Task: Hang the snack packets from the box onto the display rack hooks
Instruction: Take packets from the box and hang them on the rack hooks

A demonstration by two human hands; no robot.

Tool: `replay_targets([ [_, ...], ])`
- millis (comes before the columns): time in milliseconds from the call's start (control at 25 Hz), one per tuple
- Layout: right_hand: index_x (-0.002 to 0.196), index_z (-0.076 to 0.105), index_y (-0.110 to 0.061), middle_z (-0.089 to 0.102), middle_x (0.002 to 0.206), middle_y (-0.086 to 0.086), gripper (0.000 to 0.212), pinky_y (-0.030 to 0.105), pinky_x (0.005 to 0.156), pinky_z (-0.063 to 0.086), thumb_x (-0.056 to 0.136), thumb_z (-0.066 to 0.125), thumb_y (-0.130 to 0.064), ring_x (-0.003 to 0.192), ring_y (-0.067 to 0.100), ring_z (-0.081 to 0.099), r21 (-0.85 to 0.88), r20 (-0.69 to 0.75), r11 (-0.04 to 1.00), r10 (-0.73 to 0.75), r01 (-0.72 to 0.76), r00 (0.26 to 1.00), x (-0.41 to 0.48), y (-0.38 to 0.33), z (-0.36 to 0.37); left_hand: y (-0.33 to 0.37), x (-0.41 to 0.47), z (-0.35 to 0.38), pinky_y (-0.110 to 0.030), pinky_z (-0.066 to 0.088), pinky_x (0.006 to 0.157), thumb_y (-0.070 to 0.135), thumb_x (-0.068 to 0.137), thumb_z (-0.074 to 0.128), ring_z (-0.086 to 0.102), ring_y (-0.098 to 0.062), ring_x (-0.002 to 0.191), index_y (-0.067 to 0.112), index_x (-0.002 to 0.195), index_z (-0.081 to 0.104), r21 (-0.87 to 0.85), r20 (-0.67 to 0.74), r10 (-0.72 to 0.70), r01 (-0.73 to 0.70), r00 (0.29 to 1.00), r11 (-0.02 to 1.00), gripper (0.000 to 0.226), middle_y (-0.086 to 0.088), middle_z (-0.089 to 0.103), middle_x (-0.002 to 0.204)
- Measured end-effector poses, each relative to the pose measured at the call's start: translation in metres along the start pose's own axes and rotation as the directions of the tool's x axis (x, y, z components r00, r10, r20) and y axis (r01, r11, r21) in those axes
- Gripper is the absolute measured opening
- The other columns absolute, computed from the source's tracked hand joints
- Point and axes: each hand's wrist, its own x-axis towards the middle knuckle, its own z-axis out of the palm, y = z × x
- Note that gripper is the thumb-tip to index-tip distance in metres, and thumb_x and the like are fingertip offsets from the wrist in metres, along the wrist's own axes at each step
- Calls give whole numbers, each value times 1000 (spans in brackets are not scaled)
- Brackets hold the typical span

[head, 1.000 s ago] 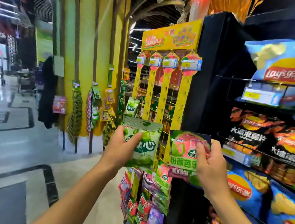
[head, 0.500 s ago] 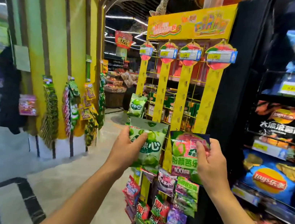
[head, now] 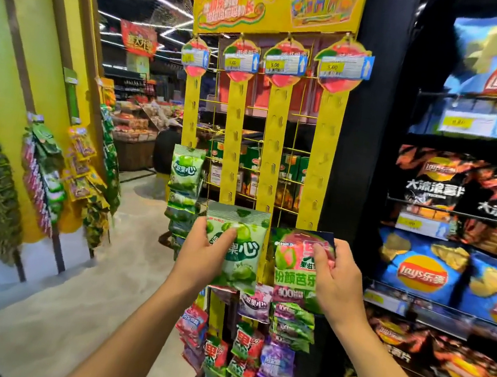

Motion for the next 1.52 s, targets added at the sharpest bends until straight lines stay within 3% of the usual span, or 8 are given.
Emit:
replay_targets([
  [120, 86, 51, -25, 54, 63, -12, 18, 18, 47, 31, 104, 51, -21, 51, 4, 41, 7, -18, 1000, 29, -29, 999, 11, 20, 7, -8, 21, 11, -58, 58, 96, 79, 73, 68, 69, -24, 118, 27, 133, 52, 35, 10, -24, 23, 1000, 999, 81, -3, 68, 131],
  [360, 91, 55, -25, 58, 71, 7, 14, 24, 50, 34, 104, 52, -26, 55, 6, 44, 5, -19, 991, 132, -132, 991, 30, 64, 26, -21, 60, 26, -64, 59, 88, 60, 88, 67, 71, -35, 104, 28, 107, 56, 117, 29, -35, 31, 999, 993, 38, -13, 69, 113],
  [680, 94, 60, -24, 64, 74, 1, 13, 25, 50, 40, 104, 52, -26, 58, 7, 55, -7, -27, 973, 229, -229, 973, 33, 100, 34, -38, 96, 33, -63, 57, 86, 64, 88, 64, 69, -35, 97, 17, 116, 52, 136, 93, -39, 27, 995, 990, 55, -25, 63, 123],
  [840, 85, 56, -22, 57, 67, -4, 19, 20, 49, 37, 104, 53, -26, 53, 0, 49, -29, -128, 955, 288, -294, 949, 37, 102, 39, -41, 110, 30, -63, 58, 83, 76, 72, 60, 70, -38, 94, 22, 115, 54, 152, 151, -28, 5, 988, 988, 69, -29, 63, 123],
  [1040, 75, 44, -19, 41, 66, -5, 30, 28, 53, 30, 104, 52, -26, 51, 2, 36, -107, -205, 916, 359, -386, 910, 44, 103, 45, -50, 126, 25, -59, 58, 84, 53, 96, 64, 60, -22, 87, 11, 118, 53, 158, 176, -13, -15, 984, 987, 49, -29, 62, 125],
  [1200, 77, 44, -14, 40, 68, 0, 31, 33, 55, 28, 103, 51, -28, 58, 11, 34, -139, -222, 883, 413, -448, 883, 36, 111, 51, -58, 132, 19, -60, 57, 86, 64, 89, 63, 58, -23, 90, 14, 114, 54, 174, 189, -5, -29, 982, 984, 57, -29, 61, 123],
  [1400, 79, 43, -16, 39, 69, 0, 28, 32, 54, 27, 104, 49, -27, 58, 11, 33, -140, -238, 872, 430, -469, 871, 31, 114, 54, -62, 134, 16, -31, 44, 60, 49, 100, 61, 45, -19, 73, 11, 111, 52, 201, 207, -19, -23, 978, 979, 40, -12, 49, 93],
  [1520, 92, 51, -21, 49, 68, -1, 15, 28, 50, 31, 104, 48, -29, 53, 8, 39, -144, -231, 871, 432, -470, 872, 30, 115, 55, -64, 136, 16, -30, 41, 63, 47, 101, 61, 44, -17, 74, 12, 108, 52, 203, 209, -10, -34, 978, 978, 37, -18, 50, 92],
])
